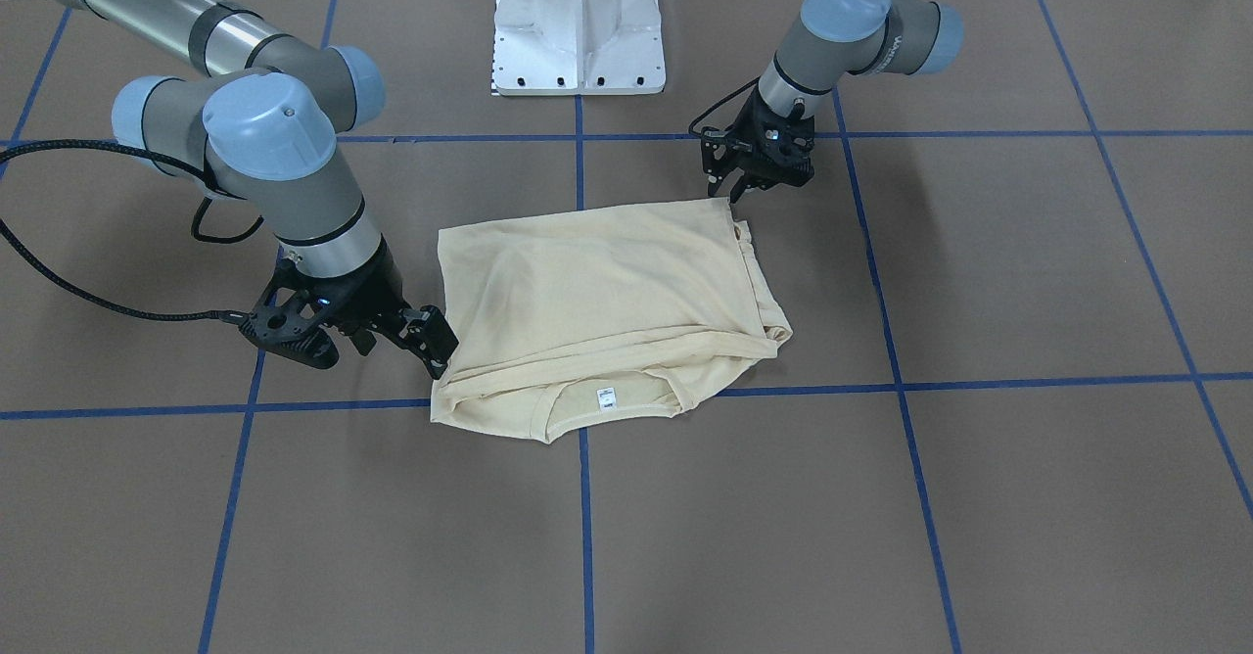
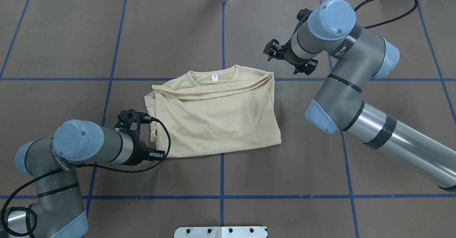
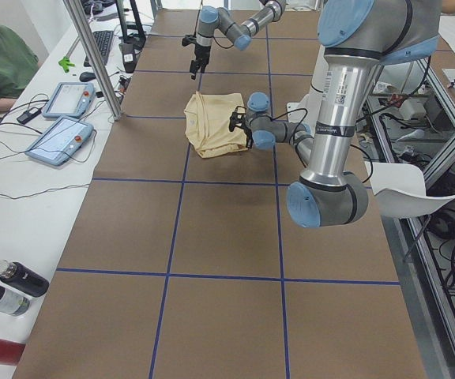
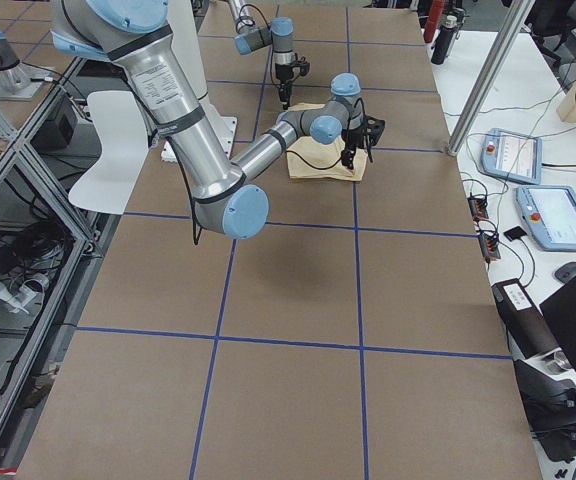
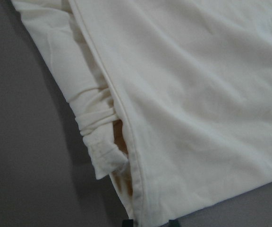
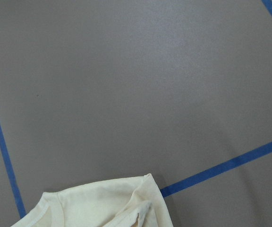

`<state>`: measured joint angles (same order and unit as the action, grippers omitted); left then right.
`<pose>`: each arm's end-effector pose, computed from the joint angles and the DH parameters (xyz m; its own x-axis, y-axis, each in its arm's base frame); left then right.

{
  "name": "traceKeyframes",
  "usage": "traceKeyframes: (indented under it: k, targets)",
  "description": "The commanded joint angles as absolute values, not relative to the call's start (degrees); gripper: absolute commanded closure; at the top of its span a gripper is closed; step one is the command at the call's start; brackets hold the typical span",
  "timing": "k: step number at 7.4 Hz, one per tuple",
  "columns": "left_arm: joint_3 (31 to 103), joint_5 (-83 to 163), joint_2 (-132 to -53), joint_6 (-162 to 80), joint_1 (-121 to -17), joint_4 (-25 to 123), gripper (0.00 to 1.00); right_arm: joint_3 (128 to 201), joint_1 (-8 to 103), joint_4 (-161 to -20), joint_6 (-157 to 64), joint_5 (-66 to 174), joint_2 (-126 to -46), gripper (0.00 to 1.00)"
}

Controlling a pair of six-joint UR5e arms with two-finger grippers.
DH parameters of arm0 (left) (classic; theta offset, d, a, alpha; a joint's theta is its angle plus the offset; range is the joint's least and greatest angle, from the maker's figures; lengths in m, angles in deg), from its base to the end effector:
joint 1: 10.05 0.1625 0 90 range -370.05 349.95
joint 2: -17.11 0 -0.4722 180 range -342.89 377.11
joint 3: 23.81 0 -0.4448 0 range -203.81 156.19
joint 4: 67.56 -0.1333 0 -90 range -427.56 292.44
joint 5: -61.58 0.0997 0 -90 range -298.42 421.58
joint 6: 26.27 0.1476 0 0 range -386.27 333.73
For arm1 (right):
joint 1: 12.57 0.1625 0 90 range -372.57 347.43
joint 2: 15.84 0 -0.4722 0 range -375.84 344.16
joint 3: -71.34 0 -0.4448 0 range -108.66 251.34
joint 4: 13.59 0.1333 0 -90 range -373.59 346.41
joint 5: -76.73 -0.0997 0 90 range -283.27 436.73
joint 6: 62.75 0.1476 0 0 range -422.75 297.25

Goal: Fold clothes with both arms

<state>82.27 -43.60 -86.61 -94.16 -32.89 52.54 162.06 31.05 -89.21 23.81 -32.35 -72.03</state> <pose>0.5819 -0.3478 0.3854 0.4906 0.1875 -0.8510 -0.0203 0.9788 0.2040 -0.5204 -0.6134 0.3193 0.5034 0.4013 0.7652 -0.4442 0.8798 -0.1692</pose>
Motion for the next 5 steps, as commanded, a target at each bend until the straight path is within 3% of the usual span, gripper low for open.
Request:
traceKeyframes:
  k: [1,5]
  targets:
    - [82.1,-43.5,-87.0,-94.1,-32.4,52.5,0.62,162.2,31.0,-89.3,23.8,-32.3,-72.1,0.00]
    - [82.2,-43.4,-86.6,-94.1,-32.5,52.2,0.62,162.2,30.9,-89.3,23.8,-32.3,-72.1,0.00]
